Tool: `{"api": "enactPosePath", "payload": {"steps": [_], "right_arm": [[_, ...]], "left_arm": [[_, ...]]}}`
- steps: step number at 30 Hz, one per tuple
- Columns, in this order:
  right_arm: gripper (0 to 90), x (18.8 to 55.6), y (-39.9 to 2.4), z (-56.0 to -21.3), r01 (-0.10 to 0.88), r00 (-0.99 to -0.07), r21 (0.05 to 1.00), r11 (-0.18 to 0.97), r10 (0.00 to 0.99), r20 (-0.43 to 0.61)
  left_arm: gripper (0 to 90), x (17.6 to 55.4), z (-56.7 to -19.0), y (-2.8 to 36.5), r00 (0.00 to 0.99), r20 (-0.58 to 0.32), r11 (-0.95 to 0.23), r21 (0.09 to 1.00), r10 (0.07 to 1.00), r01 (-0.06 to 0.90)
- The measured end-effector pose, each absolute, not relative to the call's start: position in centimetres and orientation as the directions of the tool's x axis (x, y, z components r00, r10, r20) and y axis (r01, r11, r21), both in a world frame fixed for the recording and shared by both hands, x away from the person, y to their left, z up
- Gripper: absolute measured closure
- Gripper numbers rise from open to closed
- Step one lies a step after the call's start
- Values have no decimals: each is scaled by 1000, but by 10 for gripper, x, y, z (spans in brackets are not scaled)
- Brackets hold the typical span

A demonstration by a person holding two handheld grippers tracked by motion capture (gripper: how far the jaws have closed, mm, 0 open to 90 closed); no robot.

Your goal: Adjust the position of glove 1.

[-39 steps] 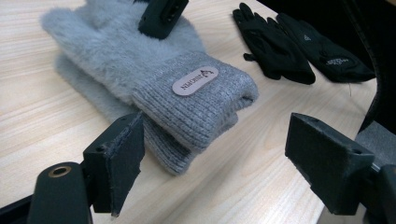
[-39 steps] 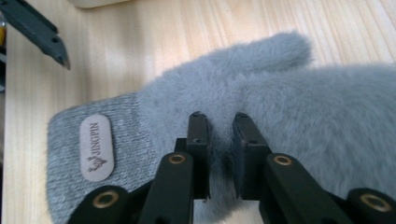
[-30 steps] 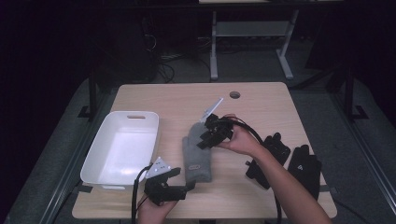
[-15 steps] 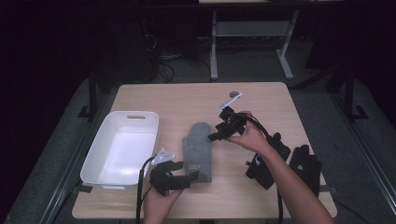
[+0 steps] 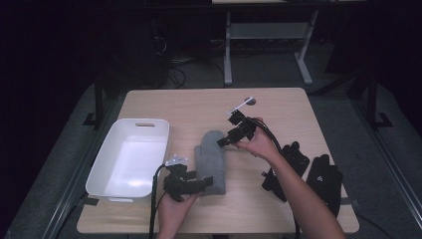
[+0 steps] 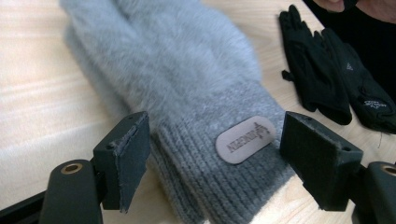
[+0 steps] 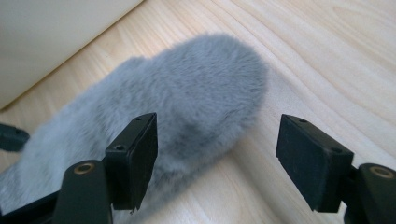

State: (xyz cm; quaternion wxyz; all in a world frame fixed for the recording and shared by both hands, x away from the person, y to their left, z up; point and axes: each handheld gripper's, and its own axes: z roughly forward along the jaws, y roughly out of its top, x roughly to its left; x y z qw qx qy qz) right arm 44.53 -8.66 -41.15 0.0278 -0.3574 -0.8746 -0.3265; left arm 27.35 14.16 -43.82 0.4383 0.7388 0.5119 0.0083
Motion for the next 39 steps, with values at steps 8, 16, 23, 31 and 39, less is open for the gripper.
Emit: {"api": "enactPosePath", "payload": {"steps": [8, 16, 23, 31, 39], "right_arm": [[292, 453, -78, -425, 690, -707, 517, 506, 623, 334], [305, 460, -74, -440, 720, -686, 492, 489, 605, 403], [370, 463, -74, -449, 749, -660, 463, 474, 584, 472], [513, 465, -76, -457, 766, -642, 447, 461, 544, 540], [771, 462, -81, -454, 766, -642, 454, 455, 527, 557]], "left_arm": [[224, 278, -449, 141, 448, -492, -93, 590, 746, 802], [236, 283, -452, 142, 449, -503, -117, 561, 738, 820], [225, 286, -453, 143, 449, -517, -128, 542, 729, 831], [224, 289, -455, 145, 444, -533, -130, 525, 720, 841], [193, 291, -455, 145, 423, -555, -119, 500, 716, 858]]}}
